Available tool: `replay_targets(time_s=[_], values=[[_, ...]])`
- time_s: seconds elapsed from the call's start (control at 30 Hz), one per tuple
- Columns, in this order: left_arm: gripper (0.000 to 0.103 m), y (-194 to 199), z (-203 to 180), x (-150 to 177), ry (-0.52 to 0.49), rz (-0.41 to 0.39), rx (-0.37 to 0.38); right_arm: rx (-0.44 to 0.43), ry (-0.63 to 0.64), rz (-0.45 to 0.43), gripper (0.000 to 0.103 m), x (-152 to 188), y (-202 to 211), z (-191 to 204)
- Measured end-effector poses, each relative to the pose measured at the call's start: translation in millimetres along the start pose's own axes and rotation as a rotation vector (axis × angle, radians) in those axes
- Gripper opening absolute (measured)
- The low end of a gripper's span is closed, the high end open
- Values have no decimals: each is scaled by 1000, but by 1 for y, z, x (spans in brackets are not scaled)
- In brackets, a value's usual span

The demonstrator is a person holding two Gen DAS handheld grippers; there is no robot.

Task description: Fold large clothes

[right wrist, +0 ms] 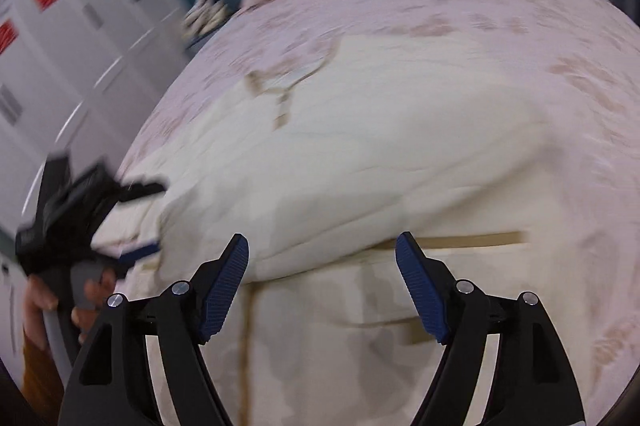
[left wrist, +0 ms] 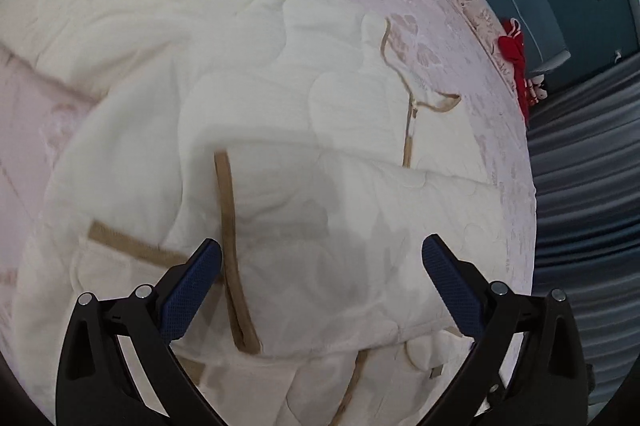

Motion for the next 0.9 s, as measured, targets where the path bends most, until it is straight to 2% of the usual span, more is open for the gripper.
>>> replay_targets(time_s=[0.13,0.2,0.27,0.3,0.33,0.37,0.4,0.47,0.53,0.57,0.63,0.67,0.73,0.83,0.9], values=[[98,-11,10,22,78,77,21,74,-111,-29,75,-9,8,-52],[94,-10,11,25,94,64,31,64,-190,-51,75,-15,7,-77],[65,-10,5,22,67,71,32,46,-267,-81,73,-24,6,-101],[57,-10,0,18,43,79,30,34,-310,-96,73,-30,4,-111],[36,-11,-3,15,22,75,24,26,-349,-113,72,-37,2,-120],[11,-8,-8,7,-10,61,25,16,-388,-130,64,-44,1,-129],[7,-4,-14,-2,-43,41,25,17,-415,-138,59,-51,-1,-136],[6,11,-24,-21,-91,-17,40,16,-477,-145,32,-66,-9,-152],[6,30,-32,-40,-139,-95,28,2,-491,-133,12,-85,-21,-154],[6,44,-38,-55,-166,-160,26,-6,-472,-141,10,-94,-21,-149],[5,56,-42,-68,-190,-224,13,-33,-391,-198,9,-111,-14,-128],[6,60,-43,-75,-210,-264,-12,-23,-321,-218,9,-118,-11,-114],[6,49,-39,-78,-234,-281,-67,36,-220,-210,9,-121,-17,-102],[6,-10,-13,-64,-238,-184,-168,117,-213,-98,7,-104,-52,-119],[6,-35,1,-52,-234,-131,-205,147,-233,-38,7,-88,-69,-134]])
Point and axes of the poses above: each gripper's, at about its wrist camera, not at the fingertips, and y roughly against the way its jaws point, z to its left, x to its underside, the point moved 6 cm from there along -y, roughly the way its jaws point, and after that the axes turned 7 degrees about -x, right-handed, at the moved point
